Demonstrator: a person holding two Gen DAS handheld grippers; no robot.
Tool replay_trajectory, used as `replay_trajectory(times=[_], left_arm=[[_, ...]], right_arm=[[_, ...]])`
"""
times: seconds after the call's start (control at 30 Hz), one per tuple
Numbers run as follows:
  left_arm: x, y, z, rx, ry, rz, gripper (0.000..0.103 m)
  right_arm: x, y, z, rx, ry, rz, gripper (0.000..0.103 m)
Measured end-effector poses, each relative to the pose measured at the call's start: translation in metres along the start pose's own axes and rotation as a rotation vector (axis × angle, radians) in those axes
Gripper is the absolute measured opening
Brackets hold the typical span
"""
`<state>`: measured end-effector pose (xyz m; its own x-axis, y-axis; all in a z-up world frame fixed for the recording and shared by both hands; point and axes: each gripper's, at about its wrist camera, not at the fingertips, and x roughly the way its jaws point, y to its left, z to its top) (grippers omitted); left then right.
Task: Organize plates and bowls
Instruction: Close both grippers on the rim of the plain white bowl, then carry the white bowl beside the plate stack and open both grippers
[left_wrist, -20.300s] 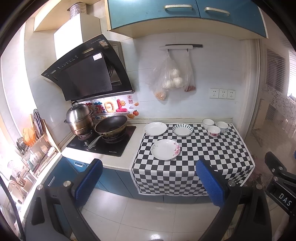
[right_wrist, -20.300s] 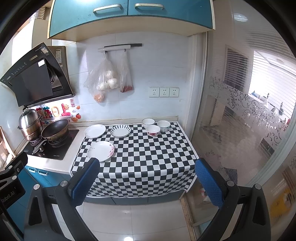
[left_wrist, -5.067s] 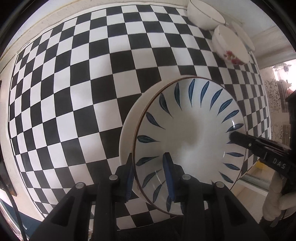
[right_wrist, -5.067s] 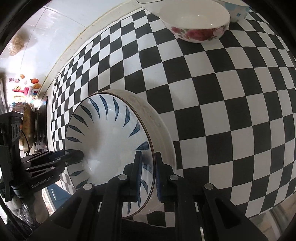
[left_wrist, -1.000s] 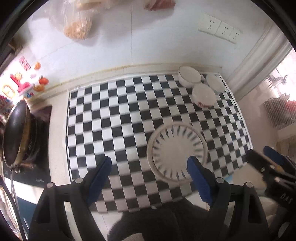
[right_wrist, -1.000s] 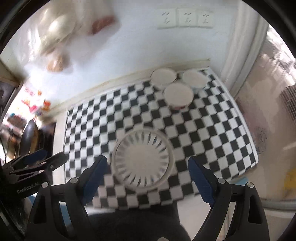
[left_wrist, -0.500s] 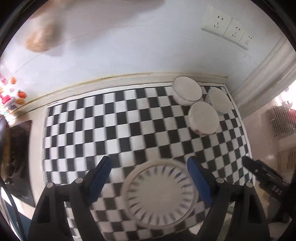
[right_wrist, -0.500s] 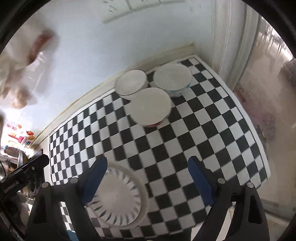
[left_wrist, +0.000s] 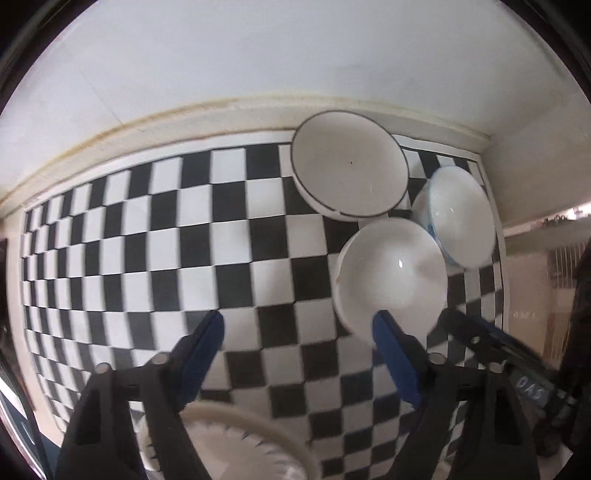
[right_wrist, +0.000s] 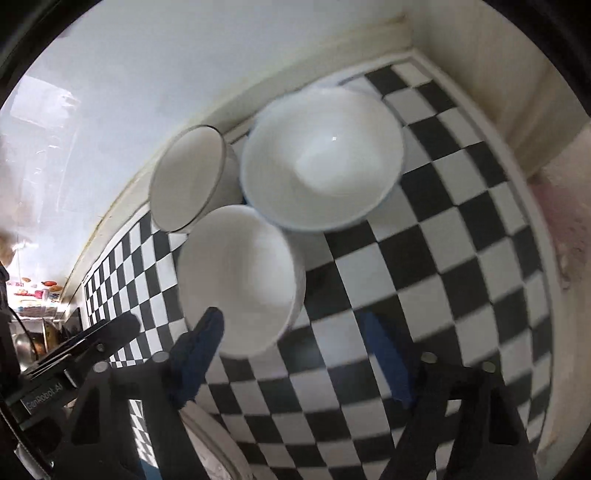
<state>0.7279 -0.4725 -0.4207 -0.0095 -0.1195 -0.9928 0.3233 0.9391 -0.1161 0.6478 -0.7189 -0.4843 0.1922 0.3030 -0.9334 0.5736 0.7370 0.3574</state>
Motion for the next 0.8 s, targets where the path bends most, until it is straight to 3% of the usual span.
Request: replay_trajectory(times=[0.1,0.2,0.37,0.5,0.8], left_arm=[[0.021,-0.008,0.008,-0.014,0.048,-0.011,0.06],[0.039,-0.017,0.014,0.005,0.084,-0.022,0.057],[0.068,-0.022,0.018,0.014,0.152,-0.064,0.031],[0.073,-0.023,0.016,0.011,0.155,-0.096,0.021],[0.052,-0.033,0.002,0.039,0.109,-0.093,0.021]], right_arm=[[0.025,-0.007,0.013,-0.002,0.06,0.023,0.053],[0.045,-0.013,0.017,0.004,0.108,0.037,0.033],[0.059,-0.018,0.017,0.028,0.137,0.096,0.017],[0.06,-0.015,0.016,0.013,0.124,0.076,0.017],[0.052,-0.011,-0.003,-0.019,0.13,0.077,0.014]])
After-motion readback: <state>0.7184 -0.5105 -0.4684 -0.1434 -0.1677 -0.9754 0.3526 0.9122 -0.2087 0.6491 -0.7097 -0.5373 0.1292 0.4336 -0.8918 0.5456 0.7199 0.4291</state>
